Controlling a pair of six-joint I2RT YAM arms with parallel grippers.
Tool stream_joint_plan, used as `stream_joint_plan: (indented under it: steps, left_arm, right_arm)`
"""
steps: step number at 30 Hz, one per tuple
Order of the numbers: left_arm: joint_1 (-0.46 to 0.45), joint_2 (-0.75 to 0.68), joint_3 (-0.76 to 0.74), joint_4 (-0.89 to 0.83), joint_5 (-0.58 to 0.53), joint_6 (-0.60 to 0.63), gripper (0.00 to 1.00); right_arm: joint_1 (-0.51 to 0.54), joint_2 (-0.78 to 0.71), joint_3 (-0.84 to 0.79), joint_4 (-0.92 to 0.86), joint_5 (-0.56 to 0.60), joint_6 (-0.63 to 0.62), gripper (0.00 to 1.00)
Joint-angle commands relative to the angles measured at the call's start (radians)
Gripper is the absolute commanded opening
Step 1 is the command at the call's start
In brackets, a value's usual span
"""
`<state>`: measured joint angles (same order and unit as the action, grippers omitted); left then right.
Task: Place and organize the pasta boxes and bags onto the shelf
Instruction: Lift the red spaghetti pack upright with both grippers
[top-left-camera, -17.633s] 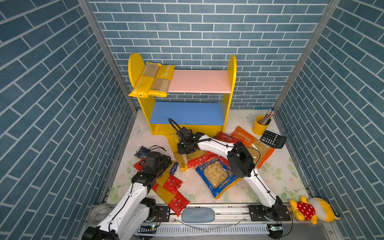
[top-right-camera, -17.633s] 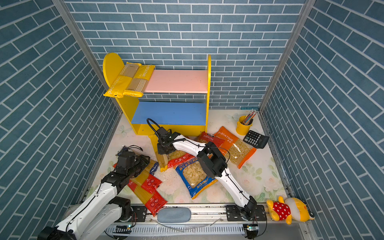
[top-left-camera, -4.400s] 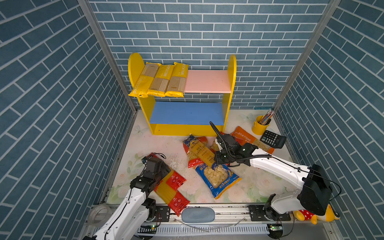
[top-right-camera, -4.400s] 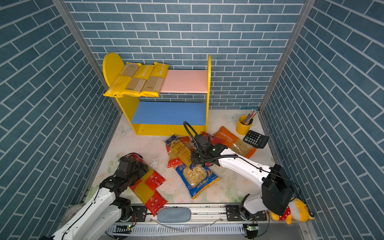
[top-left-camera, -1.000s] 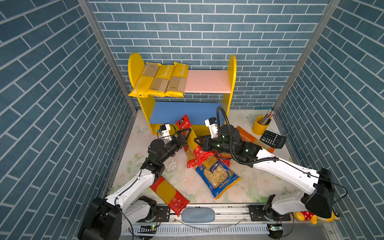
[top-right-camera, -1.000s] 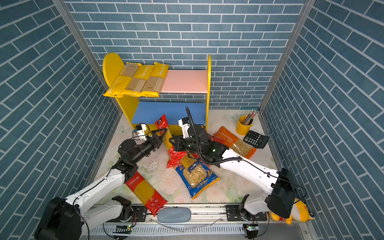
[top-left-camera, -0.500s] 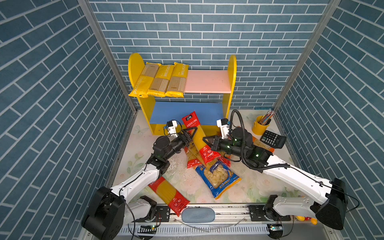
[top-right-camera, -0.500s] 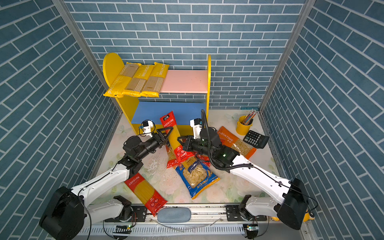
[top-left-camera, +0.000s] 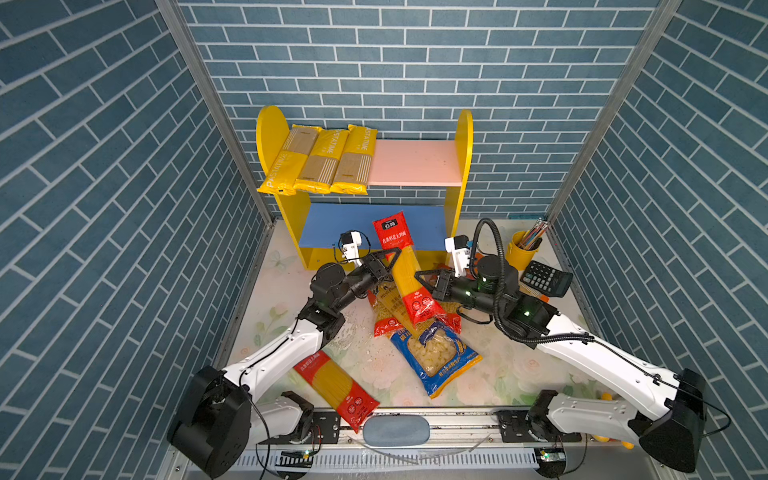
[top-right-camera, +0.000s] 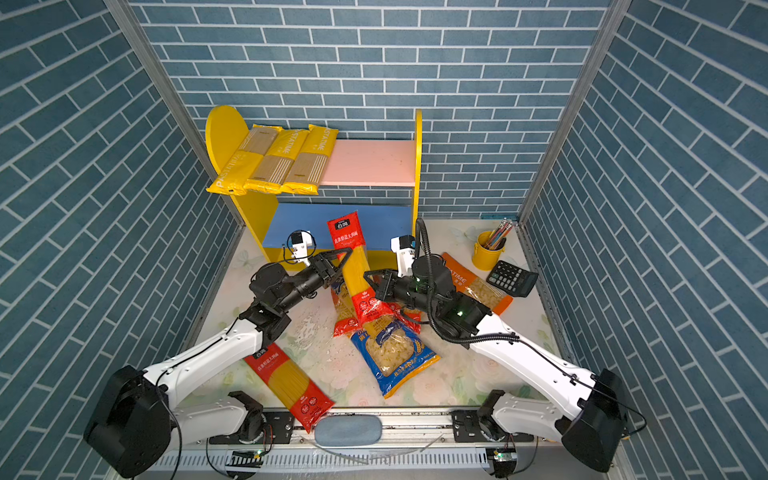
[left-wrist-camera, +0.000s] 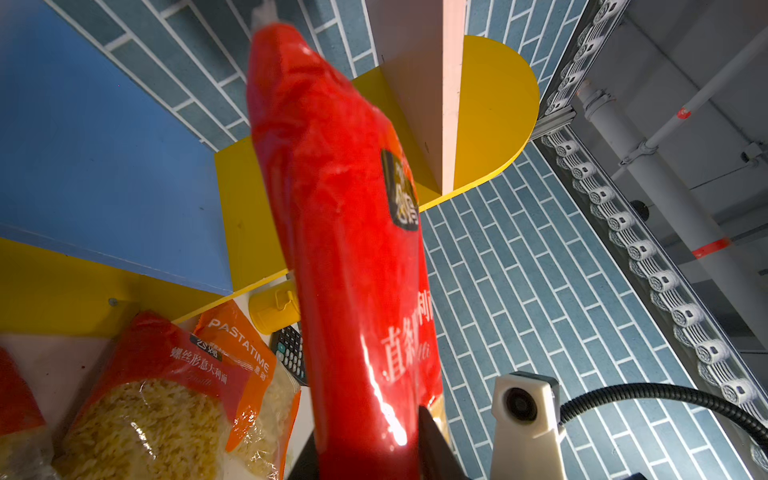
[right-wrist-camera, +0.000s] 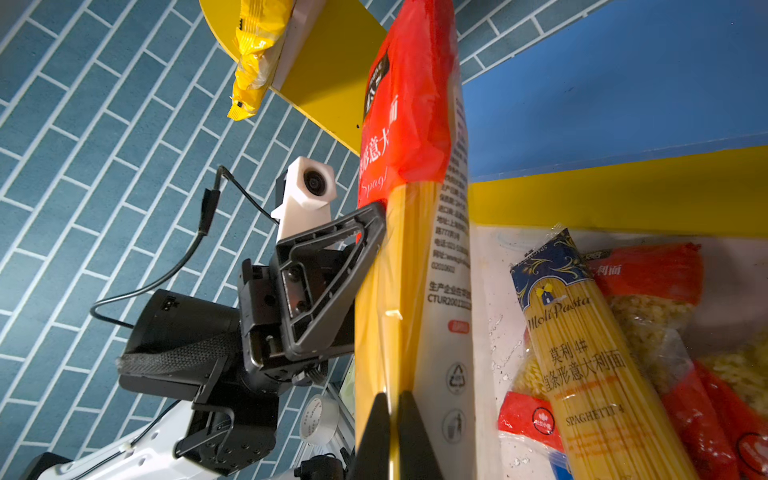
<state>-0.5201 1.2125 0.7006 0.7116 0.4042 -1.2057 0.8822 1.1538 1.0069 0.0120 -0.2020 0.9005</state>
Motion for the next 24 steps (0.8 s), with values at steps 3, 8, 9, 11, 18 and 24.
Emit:
stream_joint_plan:
  steps: [3, 8, 9, 11, 18, 24]
  left_arm:
    - [-0.034, -0.011, 0.087, 0.077, 0.056, 0.05, 0.13]
    - [-0.034, -0.004, 0.135, 0.047, 0.061, 0.064, 0.02]
    - [-0.034, 0.001, 0.145, 0.049, 0.062, 0.064, 0.0]
    - [-0.036, 0.011, 0.166, 0.048, 0.064, 0.062, 0.0]
    - [-0.038, 0.049, 0.209, 0.086, 0.024, 0.041, 0.0]
    - [-0.053, 0.065, 0.293, 0.09, -0.028, 0.047, 0.0]
  right_arm:
    - [-0.01, -0.039, -0.027, -0.01, -0.035, -0.052, 0.2]
    - [-0.054, -0.066, -0.046, -0.043, -0.084, -0.083, 0.32]
    - [-0.062, -0.075, -0.052, -0.049, -0.094, -0.09, 0.35]
    - [-0.074, -0.09, -0.064, -0.059, -0.108, -0.102, 0.41]
    - [-0.081, -0.098, -0.154, -0.002, -0.16, -0.084, 0.54]
    - [-0.08, -0.096, -0.228, 0.183, -0.241, -0.035, 0.66]
